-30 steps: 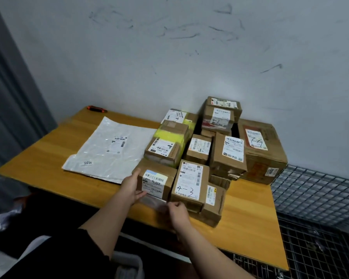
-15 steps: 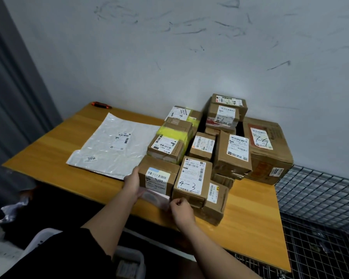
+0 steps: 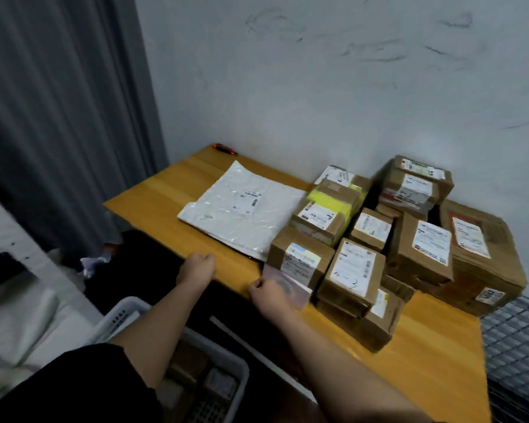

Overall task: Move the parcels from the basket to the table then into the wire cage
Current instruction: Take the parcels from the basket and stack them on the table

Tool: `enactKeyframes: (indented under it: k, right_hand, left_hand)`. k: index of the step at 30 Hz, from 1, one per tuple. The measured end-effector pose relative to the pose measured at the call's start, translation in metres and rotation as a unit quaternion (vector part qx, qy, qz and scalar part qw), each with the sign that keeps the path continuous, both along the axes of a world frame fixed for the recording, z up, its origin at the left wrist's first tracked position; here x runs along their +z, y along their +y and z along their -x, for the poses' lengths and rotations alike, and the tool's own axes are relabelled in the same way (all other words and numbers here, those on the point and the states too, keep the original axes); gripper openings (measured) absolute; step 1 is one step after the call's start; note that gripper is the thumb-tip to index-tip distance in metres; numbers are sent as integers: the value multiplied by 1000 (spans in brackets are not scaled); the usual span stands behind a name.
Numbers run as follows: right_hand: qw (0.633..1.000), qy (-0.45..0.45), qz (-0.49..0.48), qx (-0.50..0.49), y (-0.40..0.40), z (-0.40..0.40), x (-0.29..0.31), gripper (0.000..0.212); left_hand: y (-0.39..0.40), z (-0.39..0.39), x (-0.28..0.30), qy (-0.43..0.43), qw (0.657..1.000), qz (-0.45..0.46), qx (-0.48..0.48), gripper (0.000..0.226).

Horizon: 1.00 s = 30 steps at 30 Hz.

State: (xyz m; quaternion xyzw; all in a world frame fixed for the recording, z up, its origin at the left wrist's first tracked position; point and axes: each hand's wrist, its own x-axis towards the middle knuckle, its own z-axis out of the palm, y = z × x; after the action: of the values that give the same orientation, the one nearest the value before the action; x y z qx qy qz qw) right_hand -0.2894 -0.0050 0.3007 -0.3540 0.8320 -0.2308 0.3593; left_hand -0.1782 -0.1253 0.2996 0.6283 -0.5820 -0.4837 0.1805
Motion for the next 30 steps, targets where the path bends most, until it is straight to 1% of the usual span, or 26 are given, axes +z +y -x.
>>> enactKeyframes:
  k: [3, 7, 10, 13, 15, 18, 20, 21, 24, 26, 28, 30]
  right_hand:
    - [996, 37, -2, 85, -29, -38, -3, 20]
    - [981, 63, -34, 179, -56, -84, -32, 26]
    - [957, 99, -81, 259, -72, -110, -68, 28]
    - [926, 140, -113, 333, -88, -126, -117, 31]
    - [903, 162, -128, 376, -98, -136, -167, 33]
    - [879, 176, -146, 419, -111, -142, -252, 39]
    - [867, 175, -157, 440, -113, -144, -318, 46]
    - [865, 174, -157, 443, -113, -145, -350, 48]
    - [879, 161, -156, 421, -113, -145, -438, 53]
    - [874, 158, -165, 428, -115, -143, -494, 50]
    - [862, 183, -148, 449, -120, -141, -536, 51]
    - [851, 225, -131, 456, -124, -139, -571, 57]
  left_hand:
    - [-9, -69, -9, -53, 998, -3, -19, 27]
    - [-4, -156, -38, -129, 991, -20, -20, 27]
    - [7, -200, -75, -147, 988, -53, 2, 33]
    - [20, -222, -120, -160, 984, -80, 19, 25]
    - [26, -227, -162, -162, 980, -112, 30, 25]
    - [33, -220, -245, -150, 974, -164, 50, 24]
    - [37, -212, -310, -149, 971, -180, 47, 32]
    - [38, -206, -341, -153, 971, -181, 37, 39]
    - [40, -186, -426, -148, 973, -176, 9, 53]
    - [38, -175, -480, -150, 974, -171, -11, 55]
    - [30, -168, -529, -139, 975, -172, -18, 56]
    - [22, -160, -574, -91, 980, -178, 21, 54]
